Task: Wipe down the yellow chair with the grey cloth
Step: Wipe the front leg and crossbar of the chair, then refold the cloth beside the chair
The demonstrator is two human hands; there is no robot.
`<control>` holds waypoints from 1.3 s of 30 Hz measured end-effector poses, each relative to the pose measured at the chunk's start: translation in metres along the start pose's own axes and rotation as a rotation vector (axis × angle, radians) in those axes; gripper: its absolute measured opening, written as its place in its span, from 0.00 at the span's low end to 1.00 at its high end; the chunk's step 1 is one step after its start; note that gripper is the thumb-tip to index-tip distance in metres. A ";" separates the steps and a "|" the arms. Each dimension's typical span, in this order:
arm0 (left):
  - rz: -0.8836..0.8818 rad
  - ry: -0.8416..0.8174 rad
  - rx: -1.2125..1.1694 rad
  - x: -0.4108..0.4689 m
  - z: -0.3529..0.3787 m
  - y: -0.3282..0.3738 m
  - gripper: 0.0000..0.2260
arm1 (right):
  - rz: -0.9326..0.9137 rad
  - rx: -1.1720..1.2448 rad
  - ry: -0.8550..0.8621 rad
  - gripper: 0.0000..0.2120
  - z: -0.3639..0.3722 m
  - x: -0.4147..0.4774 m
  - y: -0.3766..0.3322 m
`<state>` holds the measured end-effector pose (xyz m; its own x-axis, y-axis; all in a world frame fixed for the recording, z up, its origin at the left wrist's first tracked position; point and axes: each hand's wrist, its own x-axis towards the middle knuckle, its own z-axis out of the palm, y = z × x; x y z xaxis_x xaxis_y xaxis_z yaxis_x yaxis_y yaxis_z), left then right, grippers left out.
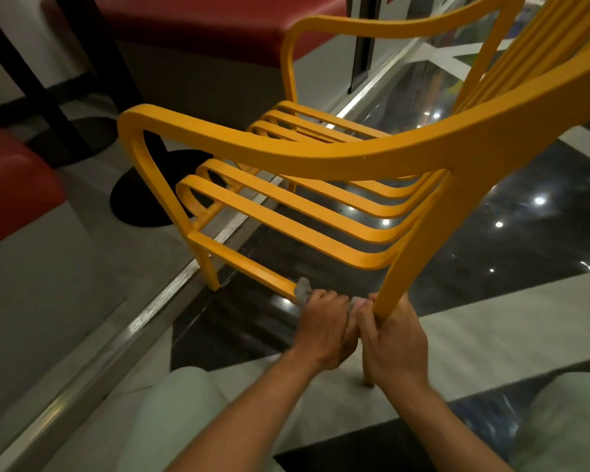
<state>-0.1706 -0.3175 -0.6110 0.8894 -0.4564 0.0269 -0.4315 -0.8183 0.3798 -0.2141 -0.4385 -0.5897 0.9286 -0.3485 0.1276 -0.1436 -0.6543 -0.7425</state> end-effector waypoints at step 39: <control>-1.207 -0.347 -1.176 -0.078 -0.327 0.314 0.10 | 0.727 0.312 -1.212 0.30 -0.410 0.003 -0.162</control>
<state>-0.3259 -0.4248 -0.1911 0.4622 -0.0007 -0.8868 0.8797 -0.1256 0.4587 -0.3287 -0.6088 -0.1994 0.4208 0.3417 -0.8404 -0.7687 -0.3576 -0.5303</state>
